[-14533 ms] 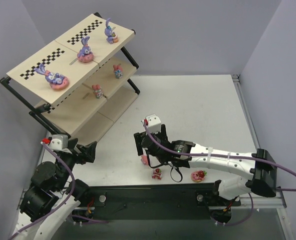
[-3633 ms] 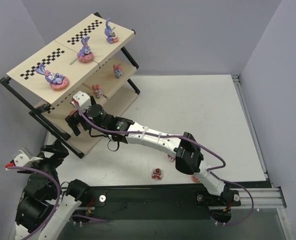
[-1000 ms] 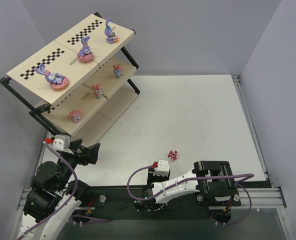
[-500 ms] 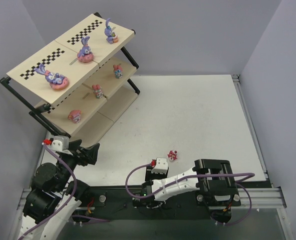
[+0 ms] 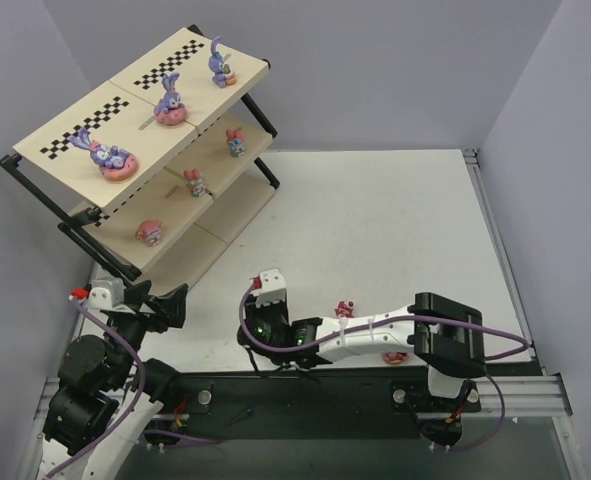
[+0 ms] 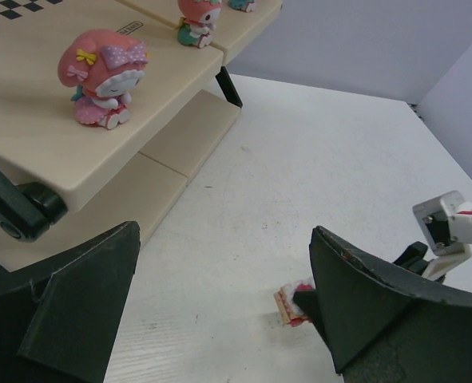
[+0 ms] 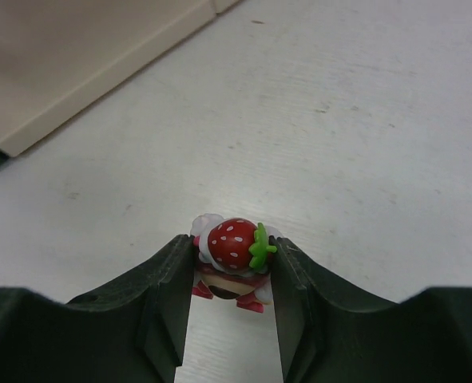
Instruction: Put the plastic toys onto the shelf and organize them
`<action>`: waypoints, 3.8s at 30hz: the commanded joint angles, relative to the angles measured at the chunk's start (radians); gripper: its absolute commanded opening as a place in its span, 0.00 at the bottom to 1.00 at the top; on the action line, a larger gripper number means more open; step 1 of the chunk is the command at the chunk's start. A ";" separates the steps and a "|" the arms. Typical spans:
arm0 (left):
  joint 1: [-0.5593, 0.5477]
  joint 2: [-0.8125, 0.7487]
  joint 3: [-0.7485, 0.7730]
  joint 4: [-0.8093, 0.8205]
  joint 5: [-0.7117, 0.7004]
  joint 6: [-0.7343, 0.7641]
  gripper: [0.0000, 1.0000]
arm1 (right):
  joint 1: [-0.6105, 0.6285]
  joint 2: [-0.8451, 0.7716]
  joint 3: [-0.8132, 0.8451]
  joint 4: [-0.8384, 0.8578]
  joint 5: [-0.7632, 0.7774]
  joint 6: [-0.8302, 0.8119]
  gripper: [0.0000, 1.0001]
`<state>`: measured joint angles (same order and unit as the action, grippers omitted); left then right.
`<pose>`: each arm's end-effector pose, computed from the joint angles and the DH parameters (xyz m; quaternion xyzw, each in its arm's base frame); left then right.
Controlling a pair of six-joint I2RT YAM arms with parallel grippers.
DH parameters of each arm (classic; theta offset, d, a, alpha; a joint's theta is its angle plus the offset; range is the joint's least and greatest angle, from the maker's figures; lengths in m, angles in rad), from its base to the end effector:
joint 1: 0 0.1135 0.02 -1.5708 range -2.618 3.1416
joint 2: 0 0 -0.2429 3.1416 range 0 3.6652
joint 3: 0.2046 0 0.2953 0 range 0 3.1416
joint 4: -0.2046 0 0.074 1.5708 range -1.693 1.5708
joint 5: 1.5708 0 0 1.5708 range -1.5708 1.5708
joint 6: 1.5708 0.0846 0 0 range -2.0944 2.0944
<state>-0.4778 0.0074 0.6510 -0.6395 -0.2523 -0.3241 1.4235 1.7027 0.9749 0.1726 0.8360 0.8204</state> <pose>0.1237 -0.0403 0.3374 -0.0351 0.7048 -0.1926 0.6818 0.1236 0.4051 0.1378 -0.0487 0.8212 0.2465 0.5124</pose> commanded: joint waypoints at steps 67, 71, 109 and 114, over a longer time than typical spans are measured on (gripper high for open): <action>0.019 -0.126 0.085 -0.117 -0.321 -0.128 0.97 | -0.205 0.657 0.671 0.663 -0.742 -0.757 0.00; 0.018 -0.126 0.085 -0.115 -0.321 -0.125 0.97 | -0.209 0.667 0.680 0.668 -0.752 -0.779 0.00; 0.019 -0.126 0.082 -0.118 -0.321 -0.128 0.97 | -0.202 0.543 0.572 0.740 -0.749 -0.843 1.00; 0.034 -0.126 0.079 -0.114 -0.314 -0.130 0.97 | -0.175 0.454 0.495 0.765 -0.704 -0.851 1.00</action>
<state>-0.4614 0.0074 0.7071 -0.7673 -0.5678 -0.4595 1.2205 2.3035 1.4952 0.8429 0.0925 -0.0422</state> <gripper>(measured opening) 0.971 0.999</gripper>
